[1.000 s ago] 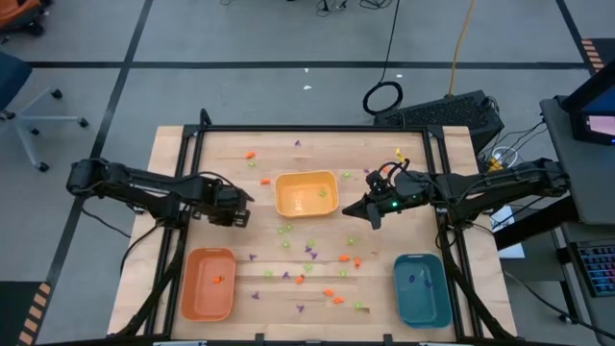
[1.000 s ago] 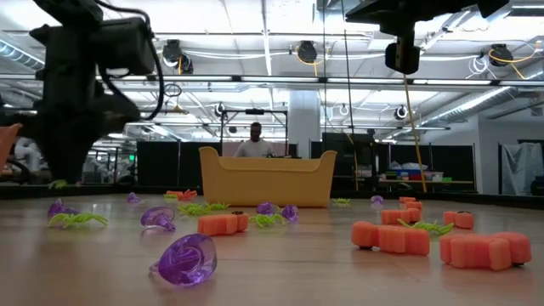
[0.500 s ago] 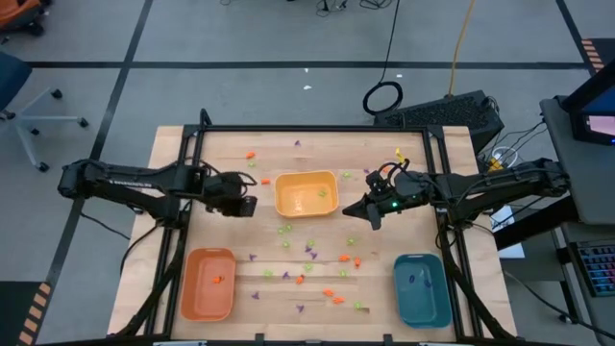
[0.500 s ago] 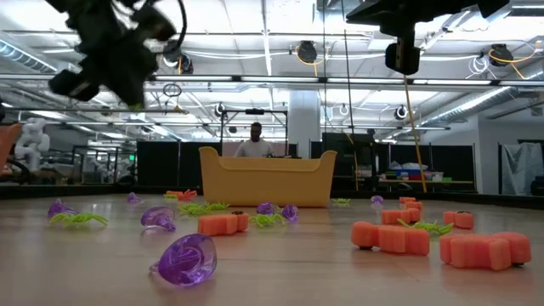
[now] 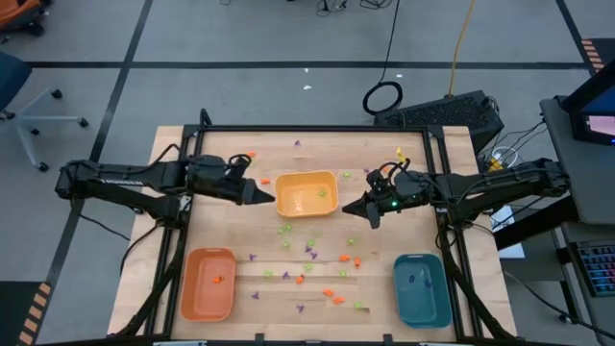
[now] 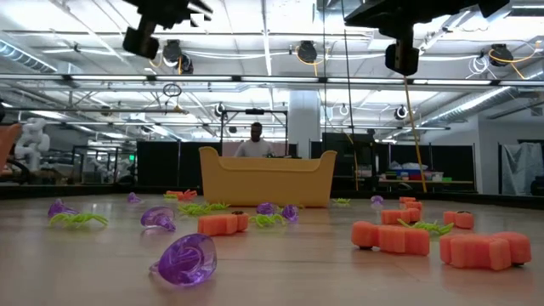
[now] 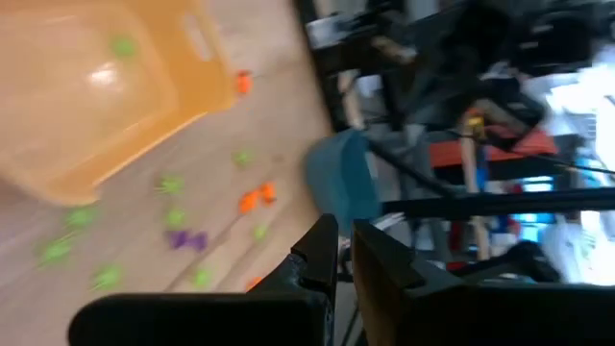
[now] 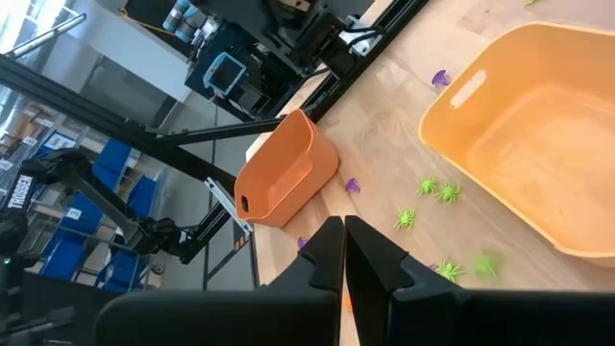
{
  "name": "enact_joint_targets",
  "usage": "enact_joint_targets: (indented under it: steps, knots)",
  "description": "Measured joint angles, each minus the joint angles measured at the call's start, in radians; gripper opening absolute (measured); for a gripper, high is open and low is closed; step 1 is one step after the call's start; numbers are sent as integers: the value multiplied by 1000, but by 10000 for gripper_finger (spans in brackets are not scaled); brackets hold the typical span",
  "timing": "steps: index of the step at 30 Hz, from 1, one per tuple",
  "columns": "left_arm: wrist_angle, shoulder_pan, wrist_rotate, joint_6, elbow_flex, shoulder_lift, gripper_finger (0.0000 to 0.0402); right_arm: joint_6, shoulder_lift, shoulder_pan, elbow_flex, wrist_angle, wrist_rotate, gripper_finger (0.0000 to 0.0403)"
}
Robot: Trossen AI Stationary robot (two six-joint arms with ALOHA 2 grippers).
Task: Sort Halloween decoration
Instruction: Put the green spider toy into the yellow bin
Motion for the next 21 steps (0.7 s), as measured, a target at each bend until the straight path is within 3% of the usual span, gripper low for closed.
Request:
enact_joint_targets:
  steps: [9,16,21]
  knots:
    - [3,0,0,155,0,6,33,78,0,13,1,-76,14,0]
    - [1,-18,0,259,-1,29,33,245,20,58,1,-382,123,0]
    - [-10,-55,0,264,-1,64,33,255,81,104,1,-511,124,6]
